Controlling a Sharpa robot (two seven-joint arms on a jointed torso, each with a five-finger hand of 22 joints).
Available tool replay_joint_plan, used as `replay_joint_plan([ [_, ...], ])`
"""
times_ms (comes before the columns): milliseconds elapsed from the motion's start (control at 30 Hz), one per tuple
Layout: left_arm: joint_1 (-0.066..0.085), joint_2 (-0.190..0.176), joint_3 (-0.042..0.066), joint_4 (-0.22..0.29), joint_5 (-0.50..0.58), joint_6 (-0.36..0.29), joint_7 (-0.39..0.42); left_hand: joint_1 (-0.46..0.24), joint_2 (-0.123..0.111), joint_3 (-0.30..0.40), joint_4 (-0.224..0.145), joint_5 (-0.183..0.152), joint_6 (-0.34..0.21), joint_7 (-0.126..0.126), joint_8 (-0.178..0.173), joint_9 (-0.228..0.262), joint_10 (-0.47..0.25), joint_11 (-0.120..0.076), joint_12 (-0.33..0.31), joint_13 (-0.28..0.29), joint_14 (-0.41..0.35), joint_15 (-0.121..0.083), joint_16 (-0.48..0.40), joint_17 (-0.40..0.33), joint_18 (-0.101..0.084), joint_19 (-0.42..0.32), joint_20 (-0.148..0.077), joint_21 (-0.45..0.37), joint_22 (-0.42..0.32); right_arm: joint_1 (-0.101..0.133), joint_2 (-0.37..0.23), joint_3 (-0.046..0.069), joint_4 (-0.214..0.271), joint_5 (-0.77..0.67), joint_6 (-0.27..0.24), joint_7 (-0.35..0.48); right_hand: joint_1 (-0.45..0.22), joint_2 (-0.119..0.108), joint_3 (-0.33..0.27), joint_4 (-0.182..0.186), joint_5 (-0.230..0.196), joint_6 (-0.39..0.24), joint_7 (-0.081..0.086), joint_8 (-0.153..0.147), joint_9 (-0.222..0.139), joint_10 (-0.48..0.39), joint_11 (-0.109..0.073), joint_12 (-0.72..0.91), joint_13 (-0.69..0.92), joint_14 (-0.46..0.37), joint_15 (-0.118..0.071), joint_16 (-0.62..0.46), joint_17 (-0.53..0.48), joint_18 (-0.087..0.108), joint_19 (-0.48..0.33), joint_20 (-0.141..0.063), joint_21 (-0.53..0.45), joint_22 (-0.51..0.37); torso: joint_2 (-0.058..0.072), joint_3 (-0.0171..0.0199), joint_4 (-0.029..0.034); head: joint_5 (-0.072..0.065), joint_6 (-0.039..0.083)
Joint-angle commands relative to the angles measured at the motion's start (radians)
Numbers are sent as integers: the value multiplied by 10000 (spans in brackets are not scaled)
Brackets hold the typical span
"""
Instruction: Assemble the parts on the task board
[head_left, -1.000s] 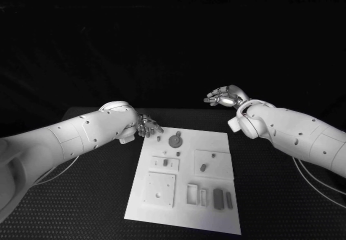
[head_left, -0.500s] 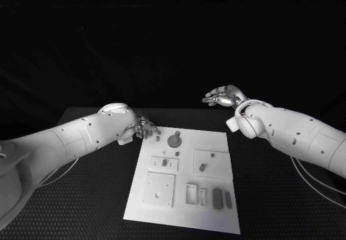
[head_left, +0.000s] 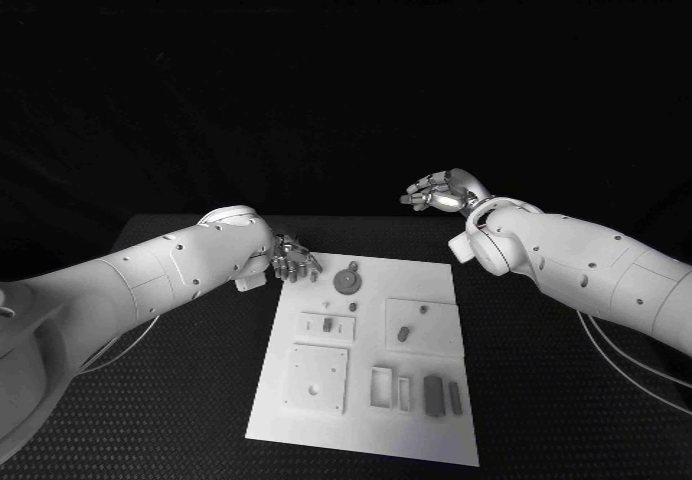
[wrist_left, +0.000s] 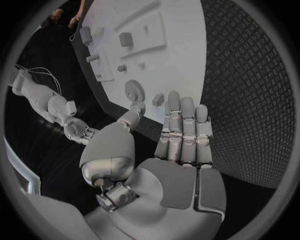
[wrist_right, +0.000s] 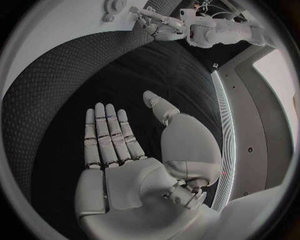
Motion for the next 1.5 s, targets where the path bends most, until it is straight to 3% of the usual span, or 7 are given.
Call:
replay_joint_plan([
  [33,-44,67,2,-17,250,275,223,17,132,15,-90,-17,58,31,-47,-26,-71,3,-45,-23,-74,-17,49,-21,-98,-75,-479,-12,7,-3,2,5,24,7,92,96,54,-14,-64,22,66,-67,226,1,-12,94,-7,-50,-15,-44,20,-33,-16,-24,-54,-18,-54,18,-4,2,-4,-14,-3],
  [533,-122,108,3,-230,293,140,249,135,312,-5,-244,-19,55,54,-158,-90,-69,18,-64,-73,-82,-8,64,-70,-99,-79,-467,-15,1,-1,-20,4,70,7,74,91,62,-17,-66,22,63,-66,227,4,-17,99,-7,-54,-21,-45,21,-29,-25,-25,-56,-20,-58,31,-8,20,0,-79,-27],
  [1333,-237,315,5,-555,532,105,322,152,430,-25,-278,-21,35,71,-228,-124,-64,28,-74,-103,-83,-4,74,-102,-101,-75,-463,-22,-10,-1,7,4,99,7,91,89,68,-13,-67,26,60,-64,230,7,-23,108,-6,-58,-27,-45,22,-24,-37,-26,-58,-20,-62,48,-4,5,5,-98,-37],
  [1500,-243,328,5,-557,639,100,335,215,550,-14,-334,-23,57,71,-248,-132,-55,28,-75,-120,-83,-3,83,-120,-101,-75,-460,-24,-13,-1,9,4,94,7,100,88,70,-12,-67,27,59,-63,231,8,-25,110,-6,-59,-28,-45,22,-23,-40,-26,-58,-20,-64,51,-11,6,2,-95,-46],
])
